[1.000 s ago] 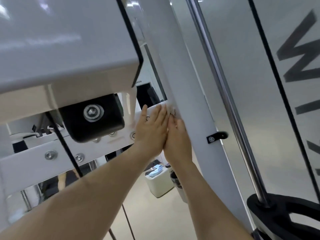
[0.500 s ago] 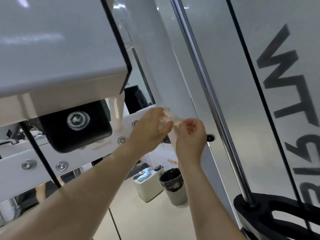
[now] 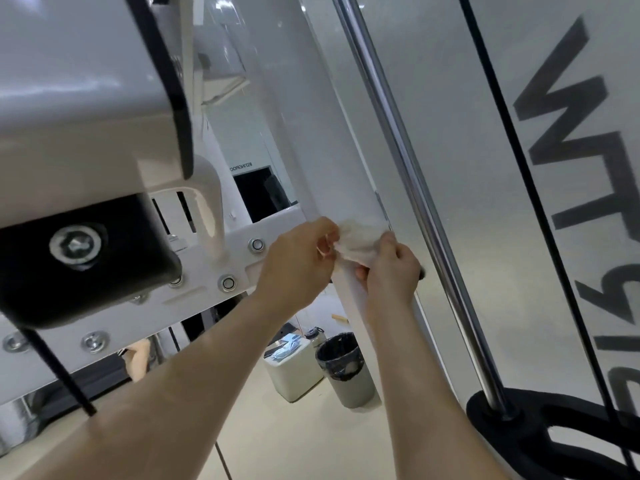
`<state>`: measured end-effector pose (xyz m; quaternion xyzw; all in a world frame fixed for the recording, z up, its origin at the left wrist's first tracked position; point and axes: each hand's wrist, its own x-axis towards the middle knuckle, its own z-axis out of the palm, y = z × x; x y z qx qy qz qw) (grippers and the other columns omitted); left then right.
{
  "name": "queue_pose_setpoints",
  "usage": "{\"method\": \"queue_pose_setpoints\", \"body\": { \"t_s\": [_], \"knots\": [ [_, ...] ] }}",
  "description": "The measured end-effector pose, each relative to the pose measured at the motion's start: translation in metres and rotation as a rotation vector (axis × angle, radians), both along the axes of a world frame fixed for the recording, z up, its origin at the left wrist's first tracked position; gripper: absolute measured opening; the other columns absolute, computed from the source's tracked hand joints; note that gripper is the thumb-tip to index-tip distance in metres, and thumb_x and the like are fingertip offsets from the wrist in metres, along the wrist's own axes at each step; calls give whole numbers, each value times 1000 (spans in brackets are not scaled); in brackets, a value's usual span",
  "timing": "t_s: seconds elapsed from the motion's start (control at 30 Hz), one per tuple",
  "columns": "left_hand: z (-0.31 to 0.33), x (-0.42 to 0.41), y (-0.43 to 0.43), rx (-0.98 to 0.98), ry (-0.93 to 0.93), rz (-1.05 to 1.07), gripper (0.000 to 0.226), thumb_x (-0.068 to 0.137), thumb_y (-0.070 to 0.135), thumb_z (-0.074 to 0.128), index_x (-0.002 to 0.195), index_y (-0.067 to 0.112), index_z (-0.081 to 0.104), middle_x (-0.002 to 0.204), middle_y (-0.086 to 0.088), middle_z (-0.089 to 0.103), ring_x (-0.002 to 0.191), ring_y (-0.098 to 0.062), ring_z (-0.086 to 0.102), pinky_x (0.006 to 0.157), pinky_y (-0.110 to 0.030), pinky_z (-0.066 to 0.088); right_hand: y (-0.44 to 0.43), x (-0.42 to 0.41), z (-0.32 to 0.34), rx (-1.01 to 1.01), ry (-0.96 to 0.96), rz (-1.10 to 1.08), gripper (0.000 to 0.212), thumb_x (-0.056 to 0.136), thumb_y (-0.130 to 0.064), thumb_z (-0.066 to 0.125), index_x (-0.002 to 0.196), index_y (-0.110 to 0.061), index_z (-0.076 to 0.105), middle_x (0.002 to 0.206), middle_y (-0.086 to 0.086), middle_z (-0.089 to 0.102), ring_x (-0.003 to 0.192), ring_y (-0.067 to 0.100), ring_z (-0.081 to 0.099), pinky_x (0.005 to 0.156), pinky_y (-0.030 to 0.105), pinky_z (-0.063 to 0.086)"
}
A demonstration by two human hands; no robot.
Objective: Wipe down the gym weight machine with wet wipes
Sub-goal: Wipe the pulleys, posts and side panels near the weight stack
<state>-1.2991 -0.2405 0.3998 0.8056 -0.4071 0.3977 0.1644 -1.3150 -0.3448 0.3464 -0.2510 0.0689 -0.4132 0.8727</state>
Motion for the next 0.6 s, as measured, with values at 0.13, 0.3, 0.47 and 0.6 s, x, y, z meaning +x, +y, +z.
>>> {"method": "queue_pose_setpoints", "body": {
  "t_s": [0.13, 0.3, 0.47, 0.6],
  "knots": [
    [4, -1, -11, -92, 75, 10, 12, 89, 37, 59, 88, 26, 64, 68, 6, 64, 68, -12, 62, 68, -29, 48, -4, -8, 6, -85, 91, -19, 35, 103, -35, 46, 79, -14, 61, 70, 8, 62, 57, 22, 58, 49, 27, 48],
    [4, 6, -20, -144, 87, 59, 22, 82, 35, 70, 77, 23, 52, 65, 3, 61, 66, -18, 58, 63, -33, 46, 30, -28, -7, -688, 233, -761, 41, 98, -21, 39, 136, -10, 49, 131, 9, 50, 113, 21, 52, 89, 26, 43],
    [-13, 13, -1, -267, 261, -107, 12, 78, 1, 65, 76, 13, 63, 71, 8, 63, 64, -2, 52, 61, -17, 42, 48, 1, -12, -1115, 326, -533, 74, 88, -37, 9, 154, -5, 17, 163, 11, 11, 151, 22, 2, 123, 41, 11],
    [-14, 15, 8, -259, 295, -158, 22, 78, -5, 62, 81, 13, 75, 77, 5, 73, 73, -4, 64, 67, -15, 49, 38, -3, 1, -1242, 593, -518, 73, 96, -42, 30, 155, -11, 1, 164, 8, -3, 150, 22, -5, 118, 49, 11]
  ]
}}
